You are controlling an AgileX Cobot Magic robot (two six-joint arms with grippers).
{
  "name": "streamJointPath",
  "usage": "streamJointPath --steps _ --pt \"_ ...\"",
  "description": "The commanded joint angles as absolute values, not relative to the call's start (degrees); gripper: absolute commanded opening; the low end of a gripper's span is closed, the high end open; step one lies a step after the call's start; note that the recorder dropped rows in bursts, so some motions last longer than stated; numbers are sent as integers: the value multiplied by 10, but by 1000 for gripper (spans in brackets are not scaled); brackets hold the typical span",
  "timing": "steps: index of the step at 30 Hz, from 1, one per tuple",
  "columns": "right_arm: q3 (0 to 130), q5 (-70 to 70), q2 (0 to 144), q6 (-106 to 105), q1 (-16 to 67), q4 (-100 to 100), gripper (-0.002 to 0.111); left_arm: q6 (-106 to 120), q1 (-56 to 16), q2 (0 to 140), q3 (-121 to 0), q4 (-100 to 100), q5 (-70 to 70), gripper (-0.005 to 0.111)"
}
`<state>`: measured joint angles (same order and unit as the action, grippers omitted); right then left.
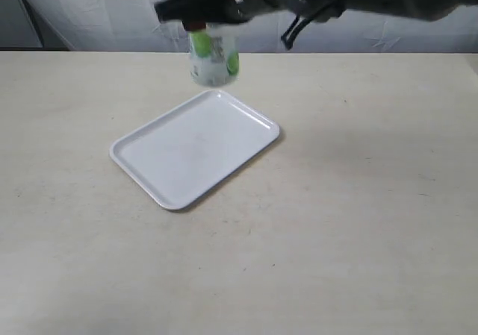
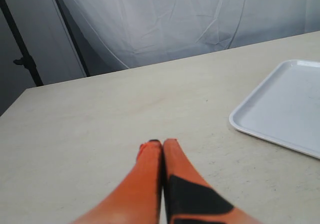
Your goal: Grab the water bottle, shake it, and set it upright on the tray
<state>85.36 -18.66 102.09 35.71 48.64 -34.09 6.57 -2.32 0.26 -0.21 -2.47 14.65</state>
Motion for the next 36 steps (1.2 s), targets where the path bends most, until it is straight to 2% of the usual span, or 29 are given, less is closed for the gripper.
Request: streamJointPath --steps 1,4,10,15,20,27,33,36 --pt "844 -193 1009 360 486 -378 -1 66 -23 0 0 -24 141 0" --pt "822 -220 1042 351 491 -373 -1 66 -23 0 0 -24 141 0" --pt "879 -203 973 349 514 -430 -1 66 -23 0 0 -24 141 0" --pt "828 -235 1061 366 521 -419 -1 65 -23 0 0 -25 141 0" --pt "858 -192 990 366 533 -425 -1 65 -23 0 0 -25 141 0" --pt "808 -190 1058 372 516 -373 -1 65 -23 0 0 -25 141 0" --pt "819 -129 957 372 526 -402 -1 64 -23 0 0 -25 141 0" --pt "816 -173 950 384 512 -417 -1 64 -23 0 0 -25 141 0"
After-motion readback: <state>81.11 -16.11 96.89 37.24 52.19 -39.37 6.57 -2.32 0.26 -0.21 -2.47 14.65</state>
